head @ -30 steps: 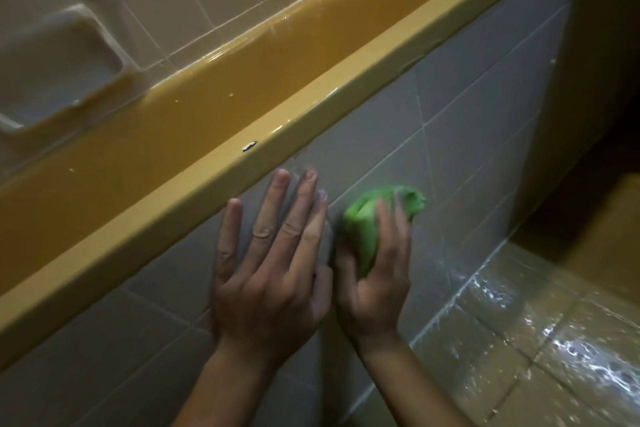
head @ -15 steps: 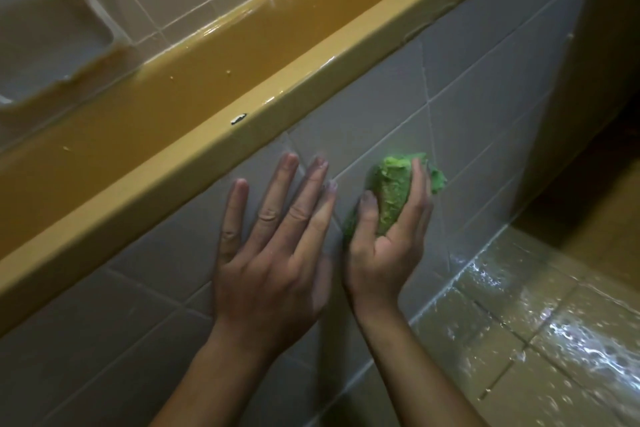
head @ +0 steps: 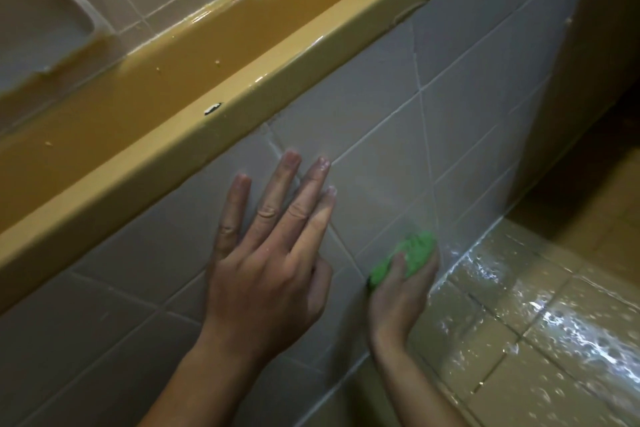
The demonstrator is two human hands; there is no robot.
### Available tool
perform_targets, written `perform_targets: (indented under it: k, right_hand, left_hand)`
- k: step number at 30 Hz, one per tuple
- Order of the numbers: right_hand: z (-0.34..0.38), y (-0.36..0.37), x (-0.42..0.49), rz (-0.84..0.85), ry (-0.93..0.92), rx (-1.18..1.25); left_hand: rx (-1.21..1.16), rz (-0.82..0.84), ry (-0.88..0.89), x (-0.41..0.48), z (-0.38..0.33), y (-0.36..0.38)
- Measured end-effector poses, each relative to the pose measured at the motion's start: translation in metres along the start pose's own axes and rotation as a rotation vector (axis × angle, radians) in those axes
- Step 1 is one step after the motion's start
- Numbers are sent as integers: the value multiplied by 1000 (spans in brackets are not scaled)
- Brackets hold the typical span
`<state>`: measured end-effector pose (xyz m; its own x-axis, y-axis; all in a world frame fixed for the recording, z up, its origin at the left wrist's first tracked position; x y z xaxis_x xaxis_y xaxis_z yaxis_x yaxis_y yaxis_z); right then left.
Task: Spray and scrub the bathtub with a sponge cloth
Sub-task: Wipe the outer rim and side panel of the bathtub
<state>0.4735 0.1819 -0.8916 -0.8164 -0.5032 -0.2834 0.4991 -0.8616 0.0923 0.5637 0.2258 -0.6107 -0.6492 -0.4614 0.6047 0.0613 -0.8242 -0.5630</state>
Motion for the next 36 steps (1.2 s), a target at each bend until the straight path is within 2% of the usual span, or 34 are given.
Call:
perform_targets:
  k: [2, 5, 6, 7, 11, 15, 16, 17, 19, 20, 21, 23, 26, 27, 28, 30, 34, 35, 36]
  right_hand:
    - [-23, -7, -6, 20, 22, -29]
    - [-85, -16, 14, -17, 457, -54]
    - [-85, -15, 16, -32, 515, -45]
    - [-71, -12, 15, -32, 480, -29]
    - [55, 1, -19, -21, -88, 116]
    - [135, 14, -25, 70, -580, 76]
    - [138, 15, -11, 53, -615, 60]
    - [133, 14, 12, 15, -545, 58]
    - [125, 10, 59, -82, -248, 106]
    - [130, 11, 70, -113, -147, 129]
    - [146, 13, 69, -120, -141, 147]
    - [202, 16, 42, -75, -375, 201]
    - [284, 24, -14, 133, -908, 162]
    - [302, 30, -9, 156, -1012, 103]
    - [317, 33, 10, 141, -1043, 63]
    - [330, 33, 69, 85, -939, 66]
    - [312, 21, 170, 9, -401, 304]
    - [313, 21, 167, -13, -381, 324]
    - [318, 21, 154, -35, -444, 313]
  left_hand:
    - [-7, -6, -12, 3, -1, -1]
    - [-26, 0, -12, 3, -2, -1]
    - [-31, 1, -15, 2, -1, -1]
    - [-38, -3, -19, 1, 0, -2]
    - [-42, -45, -60, 3, 2, -4]
    - [-50, -80, -91, 8, 1, -4]
    - [-54, -84, -95, 8, 1, -4]
    - [-60, -88, -98, 8, 2, -4]
    - [-71, -93, -101, 7, 3, -6]
    - [-75, -96, -104, 7, 4, -7]
    - [-77, -105, -106, 7, 4, -8]
    - [-90, -149, -104, 8, 4, -11]
    - [-85, -220, -108, 20, 6, -15]
    - [-81, -234, -117, 27, 7, -15]
    - [-73, -235, -127, 34, 7, -14]
    - [-55, -215, -120, 49, 3, -11]
    - [-55, -177, -31, 83, -7, 0]
    - [-57, -173, -16, 91, -9, 2]
    - [-52, -180, -6, 99, -12, 3]
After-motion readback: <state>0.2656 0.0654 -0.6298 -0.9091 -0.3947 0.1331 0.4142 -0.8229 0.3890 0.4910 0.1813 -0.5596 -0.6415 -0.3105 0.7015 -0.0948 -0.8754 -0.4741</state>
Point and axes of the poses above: each hand's wrist, its own x-axis towards the middle knuckle, its own y-axis out of the palm, z = x × y, the point moved 9 cm from there along x, towards the middle knuckle, and after that the axes turned 8 degrees about -z, right-handed, at the moved point
